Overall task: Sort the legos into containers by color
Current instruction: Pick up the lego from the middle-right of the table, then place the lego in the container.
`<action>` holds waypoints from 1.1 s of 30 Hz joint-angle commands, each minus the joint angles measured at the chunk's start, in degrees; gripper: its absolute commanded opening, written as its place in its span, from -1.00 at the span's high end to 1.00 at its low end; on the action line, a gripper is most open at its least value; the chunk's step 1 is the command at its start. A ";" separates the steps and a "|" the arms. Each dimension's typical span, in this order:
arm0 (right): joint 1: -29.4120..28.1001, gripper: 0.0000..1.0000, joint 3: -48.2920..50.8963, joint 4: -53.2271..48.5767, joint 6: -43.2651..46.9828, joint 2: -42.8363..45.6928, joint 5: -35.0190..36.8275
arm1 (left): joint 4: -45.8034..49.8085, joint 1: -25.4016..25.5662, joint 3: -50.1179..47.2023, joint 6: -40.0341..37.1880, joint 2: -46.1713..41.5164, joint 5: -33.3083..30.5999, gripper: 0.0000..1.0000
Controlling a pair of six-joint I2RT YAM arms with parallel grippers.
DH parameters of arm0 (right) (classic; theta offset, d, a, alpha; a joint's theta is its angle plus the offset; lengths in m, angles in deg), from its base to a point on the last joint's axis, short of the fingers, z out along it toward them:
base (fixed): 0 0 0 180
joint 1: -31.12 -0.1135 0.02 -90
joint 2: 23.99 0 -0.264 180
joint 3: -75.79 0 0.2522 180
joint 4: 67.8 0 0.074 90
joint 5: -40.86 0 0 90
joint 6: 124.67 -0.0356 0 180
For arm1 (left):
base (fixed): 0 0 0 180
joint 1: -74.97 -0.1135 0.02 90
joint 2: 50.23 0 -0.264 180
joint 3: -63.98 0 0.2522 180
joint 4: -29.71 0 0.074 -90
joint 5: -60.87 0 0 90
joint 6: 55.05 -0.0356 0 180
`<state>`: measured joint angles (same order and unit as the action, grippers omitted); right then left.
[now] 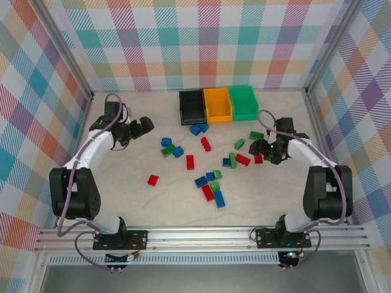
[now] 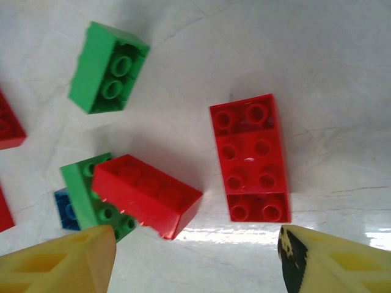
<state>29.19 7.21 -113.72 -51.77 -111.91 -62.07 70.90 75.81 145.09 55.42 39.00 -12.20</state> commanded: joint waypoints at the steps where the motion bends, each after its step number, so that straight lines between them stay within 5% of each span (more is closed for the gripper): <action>1: -0.79 -0.32 -3.13 -3.64 1.17 -2.82 5.00 | 2.55 -0.66 2.38 2.23 0.35 3.99 -0.99; 13: -4.79 -0.07 -8.64 -5.89 3.13 -13.12 11.52 | 1.63 -0.74 -0.62 2.91 -1.69 4.95 -0.99; 22: -6.24 0.61 -11.61 -7.25 4.13 -14.65 13.30 | -1.41 -0.75 -3.20 5.04 -0.01 7.47 -0.99; 27: -6.24 0.63 -14.39 -8.39 4.59 -11.93 12.61 | -1.74 -0.73 -3.21 5.07 0.07 8.32 -0.99; 33: -5.89 0.62 -29.11 -11.36 5.50 -16.16 10.21 | -3.17 -0.50 -3.89 4.78 -0.03 11.37 -0.99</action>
<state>23.17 -14.59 -123.69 -47.40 -126.70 -50.00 69.39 75.77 142.08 59.79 39.35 -4.18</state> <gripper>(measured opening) 0.213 0.997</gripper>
